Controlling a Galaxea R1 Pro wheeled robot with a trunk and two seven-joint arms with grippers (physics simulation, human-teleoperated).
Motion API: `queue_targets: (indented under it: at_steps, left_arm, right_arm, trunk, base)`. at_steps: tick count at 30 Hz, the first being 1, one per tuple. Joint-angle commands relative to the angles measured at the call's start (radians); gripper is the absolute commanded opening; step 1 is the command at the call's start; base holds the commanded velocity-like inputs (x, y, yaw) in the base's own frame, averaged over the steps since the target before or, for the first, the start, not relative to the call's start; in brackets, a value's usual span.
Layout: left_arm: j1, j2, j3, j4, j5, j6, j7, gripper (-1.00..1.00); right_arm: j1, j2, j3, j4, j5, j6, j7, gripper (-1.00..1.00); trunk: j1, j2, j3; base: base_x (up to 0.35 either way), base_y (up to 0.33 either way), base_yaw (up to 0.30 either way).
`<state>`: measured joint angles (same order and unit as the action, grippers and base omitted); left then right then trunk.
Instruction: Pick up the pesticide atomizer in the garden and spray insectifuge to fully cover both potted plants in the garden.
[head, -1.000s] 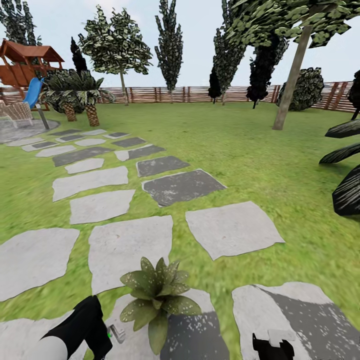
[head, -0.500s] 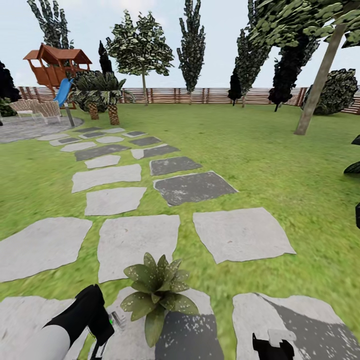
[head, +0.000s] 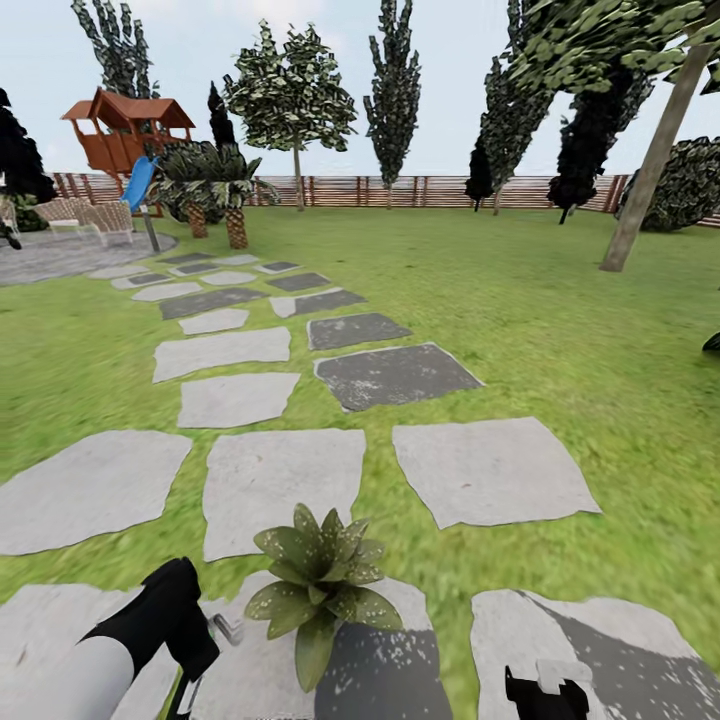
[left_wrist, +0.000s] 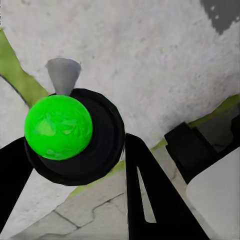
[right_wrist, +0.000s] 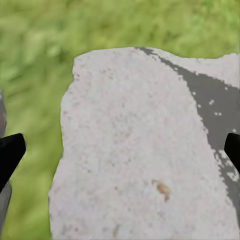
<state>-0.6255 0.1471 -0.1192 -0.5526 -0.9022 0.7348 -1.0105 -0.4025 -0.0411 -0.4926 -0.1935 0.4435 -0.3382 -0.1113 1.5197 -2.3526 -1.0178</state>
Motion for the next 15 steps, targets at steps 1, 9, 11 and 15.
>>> queue_targets:
  at_steps: [1,9,11,15]
  left_arm:
    - [0.0,0.0,-0.004,-0.002,-0.004,0.006,-0.007,-1.0]
    - [0.0,-0.006,-0.004,-0.003,-0.004,0.005,-0.006,-1.0]
    - [0.0,-0.006,-0.003,-0.004,-0.004,0.005,-0.005,-1.0]
    - [0.0,-0.004,-0.003,-0.005,-0.004,0.005,-0.005,-1.0]
  right_arm:
    - [-0.001,0.0,-0.006,0.002,0.011,-0.004,-0.004,1.0]
    - [-0.001,0.0,-0.006,0.002,0.011,-0.004,-0.004,1.0]
    - [-0.001,0.0,-0.006,0.002,0.011,-0.004,-0.004,1.0]
    - [-0.001,0.001,-0.006,0.002,0.011,-0.004,-0.004,1.0]
  trunk:
    - [0.0,0.0,-0.001]
    - [0.0,0.0,-0.001]
    - [0.0,0.0,-0.001]
    - [0.0,0.0,-0.001]
  base:
    - [0.0,-0.058,0.266]
    - [0.0,-0.23,0.207]
    - [0.0,-0.273,0.012]
    - [0.104,-0.261,0.041]
